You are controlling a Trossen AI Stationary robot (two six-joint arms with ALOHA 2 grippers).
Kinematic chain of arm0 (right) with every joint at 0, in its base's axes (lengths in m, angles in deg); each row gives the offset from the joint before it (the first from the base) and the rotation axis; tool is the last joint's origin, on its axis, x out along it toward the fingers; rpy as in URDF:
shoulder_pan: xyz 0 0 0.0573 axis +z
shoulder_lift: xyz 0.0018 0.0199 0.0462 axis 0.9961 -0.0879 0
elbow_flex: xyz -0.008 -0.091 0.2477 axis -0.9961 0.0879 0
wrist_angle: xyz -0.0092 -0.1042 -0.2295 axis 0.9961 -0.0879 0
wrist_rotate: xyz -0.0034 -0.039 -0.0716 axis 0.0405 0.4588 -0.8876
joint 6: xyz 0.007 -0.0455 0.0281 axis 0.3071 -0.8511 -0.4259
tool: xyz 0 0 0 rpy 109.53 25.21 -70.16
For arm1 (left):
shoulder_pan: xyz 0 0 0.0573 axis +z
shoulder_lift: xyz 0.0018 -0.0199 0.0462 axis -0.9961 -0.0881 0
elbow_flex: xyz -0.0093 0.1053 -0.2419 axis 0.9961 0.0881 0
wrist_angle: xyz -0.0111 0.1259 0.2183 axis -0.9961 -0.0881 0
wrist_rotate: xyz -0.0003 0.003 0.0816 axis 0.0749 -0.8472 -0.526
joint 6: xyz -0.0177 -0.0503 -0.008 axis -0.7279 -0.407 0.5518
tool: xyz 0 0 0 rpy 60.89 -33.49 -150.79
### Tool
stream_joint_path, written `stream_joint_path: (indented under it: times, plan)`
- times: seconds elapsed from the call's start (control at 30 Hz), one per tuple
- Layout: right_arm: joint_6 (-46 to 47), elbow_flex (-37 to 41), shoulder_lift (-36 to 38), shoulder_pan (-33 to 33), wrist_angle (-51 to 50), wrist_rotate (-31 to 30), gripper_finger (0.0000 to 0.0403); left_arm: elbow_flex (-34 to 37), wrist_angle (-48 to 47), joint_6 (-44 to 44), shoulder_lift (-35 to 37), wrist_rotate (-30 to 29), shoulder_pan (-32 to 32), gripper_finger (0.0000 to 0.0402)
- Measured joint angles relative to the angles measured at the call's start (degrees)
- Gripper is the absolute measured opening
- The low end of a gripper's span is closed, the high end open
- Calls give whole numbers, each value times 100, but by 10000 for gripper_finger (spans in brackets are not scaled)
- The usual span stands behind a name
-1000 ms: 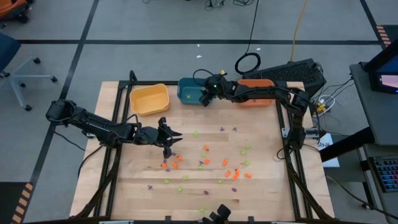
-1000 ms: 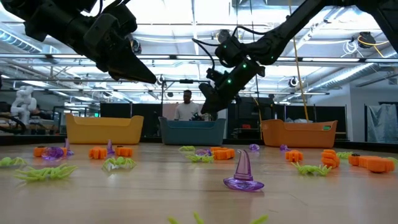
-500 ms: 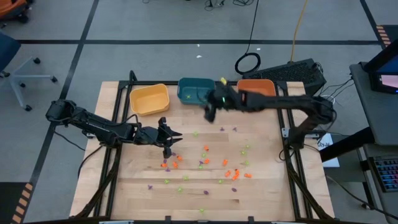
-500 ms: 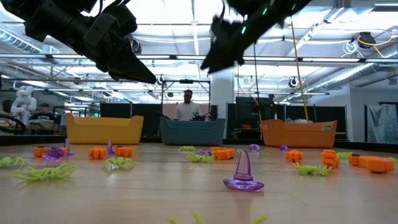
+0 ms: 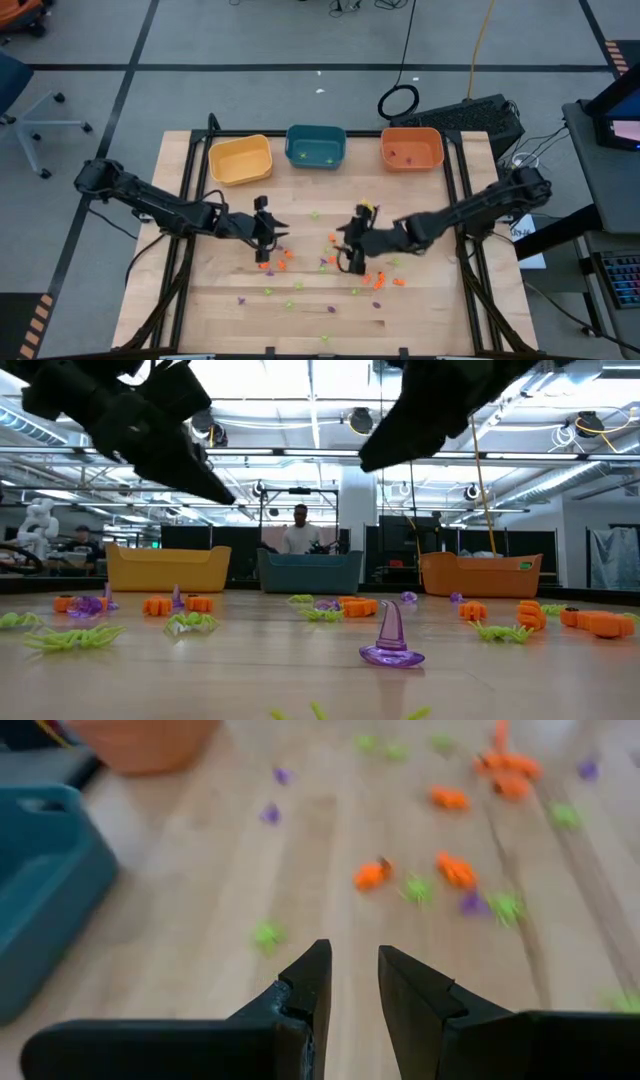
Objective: Sort Halloween decoration
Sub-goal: Put the orange skeleton toy into the yellow bin
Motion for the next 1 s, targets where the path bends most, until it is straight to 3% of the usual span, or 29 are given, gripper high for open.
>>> stream_joint_path:
  times: [0.27,0.37,0.5,0.73,1.0]
  plan:
    - [-287,1158,-2,564,2615,-210,210,-652,-1642,-34,-212,1019,-139,88]
    - [-444,1510,2,604,3248,-224,210,-938,-1727,139,-588,1442,-136,88]
    - [-534,1649,-2,604,3357,-224,210,-1336,-1868,559,-1256,1770,-141,88]
    - [-689,1649,2,617,3213,-204,210,-2267,-2932,880,-2268,1773,-136,92]
    - [-709,1649,0,617,3079,-200,210,-2639,-3137,1151,-2755,1538,-119,150]
